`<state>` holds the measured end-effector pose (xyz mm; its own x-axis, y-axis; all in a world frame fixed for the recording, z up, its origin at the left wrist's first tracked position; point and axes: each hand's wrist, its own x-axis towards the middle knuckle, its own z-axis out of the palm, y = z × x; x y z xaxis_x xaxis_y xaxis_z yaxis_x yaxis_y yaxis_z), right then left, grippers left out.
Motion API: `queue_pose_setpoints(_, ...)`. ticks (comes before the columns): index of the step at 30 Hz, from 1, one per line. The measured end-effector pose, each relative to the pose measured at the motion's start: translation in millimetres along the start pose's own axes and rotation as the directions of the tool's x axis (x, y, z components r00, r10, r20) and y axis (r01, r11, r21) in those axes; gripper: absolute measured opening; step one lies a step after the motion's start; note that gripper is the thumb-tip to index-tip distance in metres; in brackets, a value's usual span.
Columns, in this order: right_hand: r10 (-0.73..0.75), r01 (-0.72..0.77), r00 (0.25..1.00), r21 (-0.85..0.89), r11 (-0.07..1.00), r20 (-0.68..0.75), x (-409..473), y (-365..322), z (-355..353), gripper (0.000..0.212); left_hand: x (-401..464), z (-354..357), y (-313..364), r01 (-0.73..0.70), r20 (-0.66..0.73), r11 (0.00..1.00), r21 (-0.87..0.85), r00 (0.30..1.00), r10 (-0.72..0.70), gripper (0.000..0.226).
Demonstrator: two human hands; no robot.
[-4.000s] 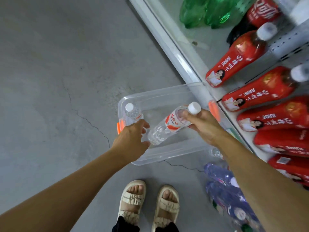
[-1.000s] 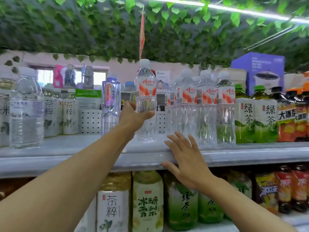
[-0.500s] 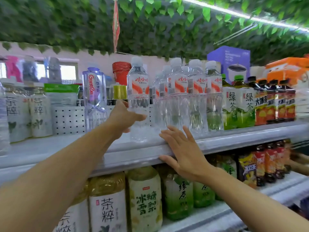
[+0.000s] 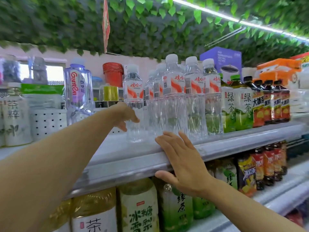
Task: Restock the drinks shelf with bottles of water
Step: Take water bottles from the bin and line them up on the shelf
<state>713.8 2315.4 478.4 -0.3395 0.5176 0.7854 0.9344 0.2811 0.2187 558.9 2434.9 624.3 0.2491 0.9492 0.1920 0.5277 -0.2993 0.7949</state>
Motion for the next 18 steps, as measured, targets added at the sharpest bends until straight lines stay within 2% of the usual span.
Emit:
queue_pose_setpoints(6, -0.004, 0.004, 1.000, -0.006, 1.000, 0.000, 0.3, 0.1, -0.3, 0.071, 39.8, 14.7, 6.3, 0.075, 0.006, 0.997, 0.020, 0.997, -0.075, 0.069)
queue_pose_setpoints(18, -0.009, 0.009, 1.000, -0.009, 1.000, 0.023, 1.0, 2.5, 3.7, 0.074, 86.0, 31.4, 8.2, 0.019, 0.023, 0.997, 0.069, 1.000, -0.021, 0.070)
